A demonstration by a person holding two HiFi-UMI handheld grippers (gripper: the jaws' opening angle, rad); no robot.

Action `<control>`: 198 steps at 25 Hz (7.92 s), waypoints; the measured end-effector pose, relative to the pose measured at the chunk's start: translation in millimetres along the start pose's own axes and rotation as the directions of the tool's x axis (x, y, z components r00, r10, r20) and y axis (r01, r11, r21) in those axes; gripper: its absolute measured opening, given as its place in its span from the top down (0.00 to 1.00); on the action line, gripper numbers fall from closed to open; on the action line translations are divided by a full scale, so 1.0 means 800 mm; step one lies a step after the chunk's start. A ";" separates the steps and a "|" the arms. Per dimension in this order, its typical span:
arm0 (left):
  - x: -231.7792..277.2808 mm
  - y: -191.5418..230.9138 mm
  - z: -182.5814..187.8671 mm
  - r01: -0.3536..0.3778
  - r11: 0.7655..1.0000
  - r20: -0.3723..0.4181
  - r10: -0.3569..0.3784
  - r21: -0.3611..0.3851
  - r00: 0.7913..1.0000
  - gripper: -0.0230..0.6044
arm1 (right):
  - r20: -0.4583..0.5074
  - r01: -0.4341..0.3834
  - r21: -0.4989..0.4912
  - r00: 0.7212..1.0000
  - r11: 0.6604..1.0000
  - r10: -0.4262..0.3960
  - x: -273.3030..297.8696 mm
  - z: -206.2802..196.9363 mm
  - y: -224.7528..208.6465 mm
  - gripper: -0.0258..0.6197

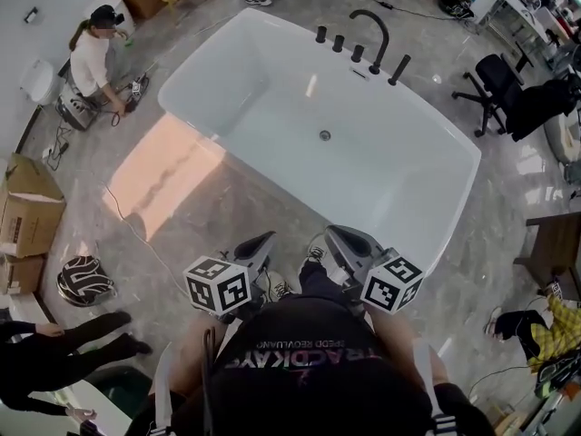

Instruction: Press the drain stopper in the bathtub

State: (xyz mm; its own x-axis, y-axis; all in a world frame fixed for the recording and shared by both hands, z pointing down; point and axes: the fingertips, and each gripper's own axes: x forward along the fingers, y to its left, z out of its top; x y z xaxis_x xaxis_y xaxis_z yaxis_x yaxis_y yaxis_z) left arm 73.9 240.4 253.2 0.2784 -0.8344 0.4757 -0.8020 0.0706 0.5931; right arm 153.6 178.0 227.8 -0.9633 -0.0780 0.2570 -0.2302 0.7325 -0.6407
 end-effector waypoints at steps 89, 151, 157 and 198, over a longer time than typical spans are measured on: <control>0.294 0.238 0.101 0.185 0.940 -0.443 -0.040 0.288 0.895 0.96 | 0.054 0.388 0.241 0.910 0.890 -0.411 0.155 0.039 -0.335 0.94; 0.405 0.389 0.075 0.205 0.955 -0.528 -0.063 0.214 0.847 0.96 | -0.391 0.660 0.151 0.724 0.736 -0.569 0.470 -0.208 -0.868 0.94; 0.402 0.387 0.069 0.215 0.957 -0.542 -0.079 0.193 0.836 0.96 | -0.403 0.659 0.137 0.719 0.740 -0.566 0.473 -0.211 -0.869 0.94; 0.408 0.394 0.076 0.221 0.940 -0.465 -0.079 0.260 0.882 0.96 | -0.405 0.714 0.033 0.649 0.699 -0.644 0.457 -0.179 -0.832 0.94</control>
State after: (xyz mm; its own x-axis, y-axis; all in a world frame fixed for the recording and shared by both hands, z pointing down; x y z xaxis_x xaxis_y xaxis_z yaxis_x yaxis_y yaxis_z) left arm -120.4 -42.6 556.2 0.5545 -0.4869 0.6748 -0.8297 -0.2607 0.4937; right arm -25.7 -241.4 851.7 -0.4213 -0.2481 0.8723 -0.8533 0.4342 -0.2886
